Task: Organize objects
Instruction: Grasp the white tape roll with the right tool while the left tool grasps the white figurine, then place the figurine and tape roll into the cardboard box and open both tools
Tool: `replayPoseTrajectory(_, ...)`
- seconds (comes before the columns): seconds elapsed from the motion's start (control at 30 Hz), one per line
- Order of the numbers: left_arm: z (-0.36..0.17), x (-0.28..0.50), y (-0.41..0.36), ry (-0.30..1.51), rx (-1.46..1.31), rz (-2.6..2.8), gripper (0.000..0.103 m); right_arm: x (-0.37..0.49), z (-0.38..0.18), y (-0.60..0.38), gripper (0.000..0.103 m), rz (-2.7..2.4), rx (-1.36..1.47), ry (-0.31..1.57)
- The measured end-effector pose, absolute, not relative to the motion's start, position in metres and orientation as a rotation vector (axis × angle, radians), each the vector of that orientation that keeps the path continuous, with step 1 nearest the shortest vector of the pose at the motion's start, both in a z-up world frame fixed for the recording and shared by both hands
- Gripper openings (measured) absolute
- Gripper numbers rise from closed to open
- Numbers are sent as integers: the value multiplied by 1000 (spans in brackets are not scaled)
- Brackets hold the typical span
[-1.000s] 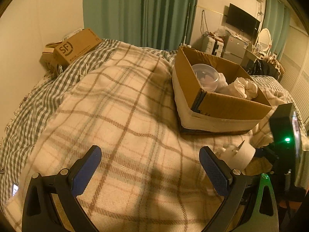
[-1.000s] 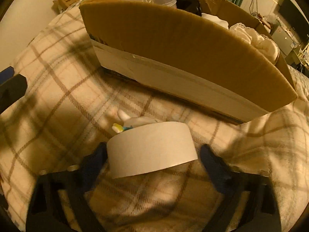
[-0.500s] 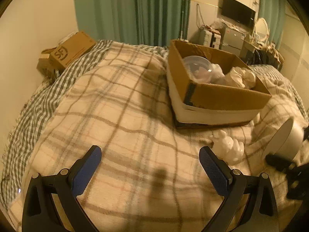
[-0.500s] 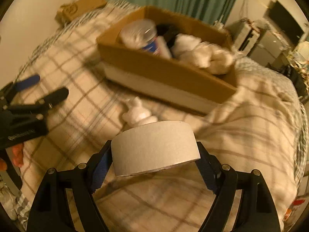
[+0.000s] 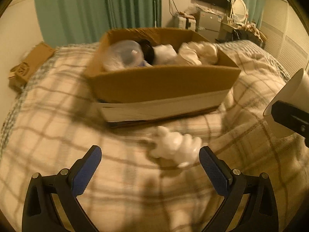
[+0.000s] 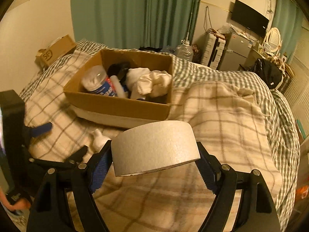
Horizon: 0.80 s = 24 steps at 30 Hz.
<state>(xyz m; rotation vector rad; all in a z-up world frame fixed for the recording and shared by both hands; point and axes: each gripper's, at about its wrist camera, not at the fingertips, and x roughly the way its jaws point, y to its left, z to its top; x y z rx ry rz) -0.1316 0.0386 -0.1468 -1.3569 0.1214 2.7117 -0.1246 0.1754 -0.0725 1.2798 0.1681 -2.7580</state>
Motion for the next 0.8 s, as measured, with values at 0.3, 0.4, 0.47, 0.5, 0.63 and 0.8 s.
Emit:
replayPoseTrajectory(0.3, -187, -160, 72, 242, -1455, 2613, 103, -135, -90, 195, 81, -2728, 1315, 73)
replayPoseTrajectory(0.4, -196, -165, 69, 220, -1494, 2599, 93, -137, -93, 196, 81, -2721, 1323, 66)
replayPoseTrajectory(0.47, -196, -165, 67, 187, -1490, 2578, 77, -138, -94, 196, 81, -2721, 1329, 67)
replayPoseTrajectory(0.5, -195, -164, 67, 180, -1481, 2574, 71, -138, -95, 195, 81, -2722, 1330, 70)
replayPoseTrajectory(0.63, -186, -156, 66, 176, -1426, 2581, 71, -136, -94, 193, 81, -2729, 1331, 86)
replayPoseTrajectory(0.8, -163, -138, 61, 183, -1358, 2642, 71, -133, -92, 190, 81, -2750, 1327, 113)
